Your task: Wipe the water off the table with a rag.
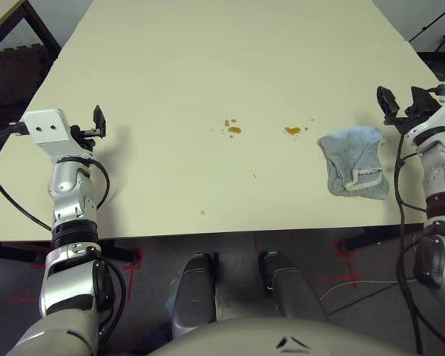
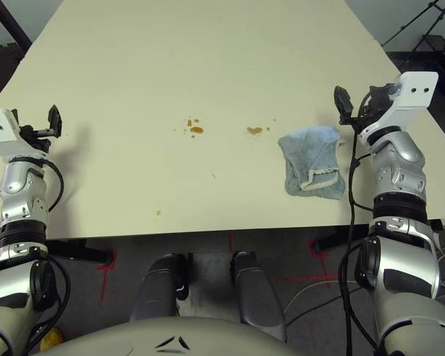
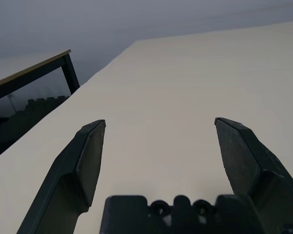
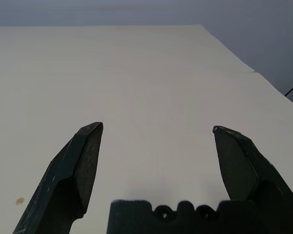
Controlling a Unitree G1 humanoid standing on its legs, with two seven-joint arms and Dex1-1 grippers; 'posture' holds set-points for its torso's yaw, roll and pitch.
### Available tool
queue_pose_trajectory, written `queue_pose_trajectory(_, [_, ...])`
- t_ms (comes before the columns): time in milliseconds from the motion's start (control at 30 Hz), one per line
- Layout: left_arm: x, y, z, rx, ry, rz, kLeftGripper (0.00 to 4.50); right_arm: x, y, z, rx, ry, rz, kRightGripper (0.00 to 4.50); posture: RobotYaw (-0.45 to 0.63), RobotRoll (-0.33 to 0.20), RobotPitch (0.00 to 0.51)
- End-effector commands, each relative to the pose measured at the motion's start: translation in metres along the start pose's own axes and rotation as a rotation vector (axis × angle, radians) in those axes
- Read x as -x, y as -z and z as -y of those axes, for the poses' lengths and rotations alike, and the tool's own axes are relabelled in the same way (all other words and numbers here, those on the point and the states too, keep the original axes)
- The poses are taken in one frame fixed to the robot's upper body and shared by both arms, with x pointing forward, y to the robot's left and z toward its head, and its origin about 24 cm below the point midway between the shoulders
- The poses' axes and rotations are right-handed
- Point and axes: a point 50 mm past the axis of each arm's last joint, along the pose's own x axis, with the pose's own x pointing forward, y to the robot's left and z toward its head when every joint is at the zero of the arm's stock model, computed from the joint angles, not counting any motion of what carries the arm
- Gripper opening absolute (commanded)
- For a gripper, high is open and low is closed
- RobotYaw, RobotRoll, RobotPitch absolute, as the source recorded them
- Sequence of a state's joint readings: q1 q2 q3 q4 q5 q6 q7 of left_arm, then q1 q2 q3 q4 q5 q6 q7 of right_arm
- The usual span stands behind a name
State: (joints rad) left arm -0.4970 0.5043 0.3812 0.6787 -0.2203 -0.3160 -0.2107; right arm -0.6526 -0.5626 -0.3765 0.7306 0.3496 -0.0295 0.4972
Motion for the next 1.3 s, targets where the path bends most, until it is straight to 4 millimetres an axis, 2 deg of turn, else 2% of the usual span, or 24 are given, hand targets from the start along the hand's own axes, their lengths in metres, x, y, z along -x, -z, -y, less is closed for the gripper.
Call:
queue_pose_trajectory(33, [0.0, -0.001, -0.007, 0.005, 0.004, -0.004, 4.5, 0.001, 0.002, -0.008, 0.0, -0.011, 0.009, 4.49, 0.02, 0.0, 0.158])
queue_pose_trajectory(233, [0.0, -0.006, -0.011, 0.03, -0.018, 0.027, 4.5, 0.001, 0.0, -0.014, -0.011, -0.025, 0.03, 4.49, 0.04, 0.0, 0.149])
queue_pose_trajectory(367, [0.003, -0.01, -0.01, 0.039, 0.046, 0.042, 4.5, 0.002, -0.002, -0.015, -0.018, -0.021, 0.037, 4.49, 0.05, 0.0, 0.144])
queue_pose_trajectory(433, [0.004, -0.014, -0.005, 0.074, 0.12, 0.053, 4.5, 0.003, -0.001, -0.014, -0.016, -0.027, 0.031, 4.49, 0.06, 0.0, 0.146])
queue_pose_trajectory(600, [0.015, -0.026, 0.015, 0.126, 0.429, 0.04, 4.5, 0.004, 0.0, -0.011, -0.019, -0.02, 0.02, 4.49, 0.06, 0.0, 0.15])
queue_pose_trajectory(700, [0.026, -0.028, 0.03, 0.146, 0.667, -0.036, 4.5, 0.004, 0.0, -0.01, -0.021, -0.019, 0.014, 4.49, 0.05, 0.0, 0.151])
queue_pose_trajectory(833, [0.037, -0.027, 0.048, 0.154, 0.899, -0.159, 4.5, 0.005, 0.0, -0.01, -0.019, -0.024, -0.003, 4.49, 0.04, 0.0, 0.153])
queue_pose_trajectory(933, [0.041, -0.027, 0.056, 0.15, 0.995, -0.199, 4.5, 0.006, 0.0, -0.009, -0.023, -0.032, -0.022, 4.49, 0.04, 0.0, 0.155])
queue_pose_trajectory(1067, [0.044, -0.028, 0.063, 0.156, 1.072, -0.218, 4.5, 0.011, -0.004, -0.004, -0.136, -0.025, -0.064, 4.49, 0.02, 0.0, 0.158])
queue_pose_trajectory(1167, [0.041, -0.026, 0.064, 0.143, 1.102, -0.23, 4.5, 0.021, -0.005, -0.002, -0.216, -0.056, -0.165, 4.49, 0.01, 0.0, 0.161])
queue_pose_trajectory(1300, [0.038, -0.024, 0.064, 0.132, 1.1, -0.224, 4.5, 0.034, -0.004, -0.006, -0.21, -0.113, -0.295, 4.49, 0.0, 0.0, 0.162])
